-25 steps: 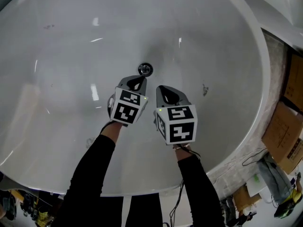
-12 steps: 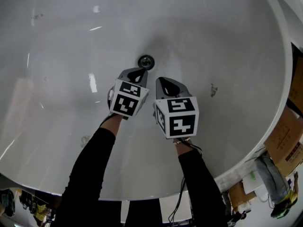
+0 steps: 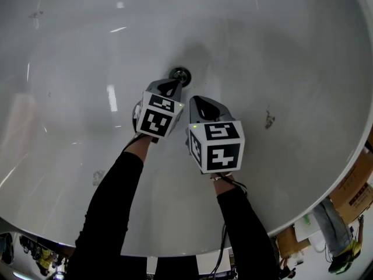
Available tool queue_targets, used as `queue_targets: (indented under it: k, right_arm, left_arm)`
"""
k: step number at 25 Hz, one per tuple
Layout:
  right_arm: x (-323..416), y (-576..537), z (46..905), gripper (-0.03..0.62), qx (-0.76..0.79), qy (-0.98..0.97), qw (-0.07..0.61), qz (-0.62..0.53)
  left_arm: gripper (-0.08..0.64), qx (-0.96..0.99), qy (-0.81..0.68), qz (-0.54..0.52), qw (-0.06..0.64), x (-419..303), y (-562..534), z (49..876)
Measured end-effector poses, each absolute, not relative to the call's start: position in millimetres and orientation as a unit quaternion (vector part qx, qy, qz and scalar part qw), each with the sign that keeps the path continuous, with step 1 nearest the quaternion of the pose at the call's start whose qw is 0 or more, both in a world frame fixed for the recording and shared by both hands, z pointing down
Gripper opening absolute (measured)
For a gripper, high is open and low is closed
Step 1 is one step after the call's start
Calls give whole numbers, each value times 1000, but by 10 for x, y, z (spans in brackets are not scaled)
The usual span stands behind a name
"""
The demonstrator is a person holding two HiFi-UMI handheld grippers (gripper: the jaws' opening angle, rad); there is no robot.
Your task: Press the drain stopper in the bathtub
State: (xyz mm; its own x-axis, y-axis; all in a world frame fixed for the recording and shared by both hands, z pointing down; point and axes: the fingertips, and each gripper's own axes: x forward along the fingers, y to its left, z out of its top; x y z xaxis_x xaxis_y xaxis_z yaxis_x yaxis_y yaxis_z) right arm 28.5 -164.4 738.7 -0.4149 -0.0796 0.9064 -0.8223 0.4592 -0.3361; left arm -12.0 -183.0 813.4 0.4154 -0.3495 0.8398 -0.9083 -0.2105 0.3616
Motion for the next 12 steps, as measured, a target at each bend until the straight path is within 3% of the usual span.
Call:
queue_targets:
  k: [12]
  right_arm:
    - [326,-1594,7659,1,304,-719,453,430]
  left_arm:
    - [5,707,-429,338,449,-103,-1865,8435]
